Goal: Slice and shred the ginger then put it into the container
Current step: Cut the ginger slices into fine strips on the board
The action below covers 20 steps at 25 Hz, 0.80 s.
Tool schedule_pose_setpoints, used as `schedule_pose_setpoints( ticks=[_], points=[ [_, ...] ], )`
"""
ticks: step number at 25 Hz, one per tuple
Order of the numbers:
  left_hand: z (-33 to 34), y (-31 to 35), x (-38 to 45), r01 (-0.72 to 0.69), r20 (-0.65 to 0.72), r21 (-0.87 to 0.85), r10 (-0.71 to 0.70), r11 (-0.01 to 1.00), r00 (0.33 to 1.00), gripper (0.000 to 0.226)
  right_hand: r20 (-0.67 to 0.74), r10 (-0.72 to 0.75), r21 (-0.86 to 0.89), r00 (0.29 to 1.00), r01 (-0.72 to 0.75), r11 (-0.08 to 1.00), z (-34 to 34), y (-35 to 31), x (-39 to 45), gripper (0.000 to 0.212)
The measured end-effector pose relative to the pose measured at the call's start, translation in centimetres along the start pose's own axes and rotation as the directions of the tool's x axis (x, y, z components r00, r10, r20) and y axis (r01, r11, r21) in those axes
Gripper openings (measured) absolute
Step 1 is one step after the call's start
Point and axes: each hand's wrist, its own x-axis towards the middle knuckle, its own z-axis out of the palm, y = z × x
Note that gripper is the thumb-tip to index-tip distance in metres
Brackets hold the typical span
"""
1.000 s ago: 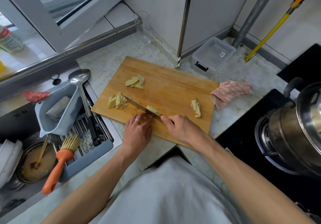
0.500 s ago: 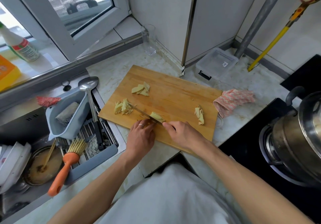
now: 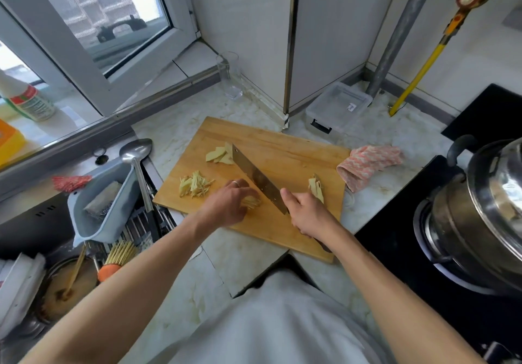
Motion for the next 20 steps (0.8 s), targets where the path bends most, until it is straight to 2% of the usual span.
schedule_pose_setpoints(
  ticks=[5, 9, 12, 17, 20],
  points=[
    [-1.1, 0.3, 2.0, -0.043, 0.158, 0.085, 0.03, 0.995, 0.987, 0.045, -0.019, 0.032, 0.039, 0.999, -0.031, 0.999, 1.3, 0.4, -0.4, 0.057],
    [-0.7, 0.7, 2.0, -0.058, 0.138, 0.182, 0.033, 0.982, 0.99, 0.027, -0.02, 0.048, 0.054, 0.999, -0.047, 0.997, 1.8, 0.0, -0.2, 0.056],
    [-0.7, 0.0, 1.6, -0.075, 0.106, 0.229, 0.052, 0.971, 0.993, 0.025, -0.022, 0.057, 0.059, 0.998, -0.056, 0.997, 2.1, -0.4, 0.1, 0.057],
    [-2.1, -4.3, 0.1, 0.123, -0.062, -0.024, -0.124, 0.992, 0.99, 0.015, 0.002, 0.042, 0.081, 0.999, -0.042, 0.996, 2.6, -1.8, 1.0, 0.054],
    [-3.9, -6.3, -1.3, 0.22, -0.141, -0.297, -0.271, 0.929, 0.952, 0.012, 0.021, 0.036, 0.086, 0.999, -0.038, 0.996, 3.1, -2.8, 1.6, 0.054]
  ],
)
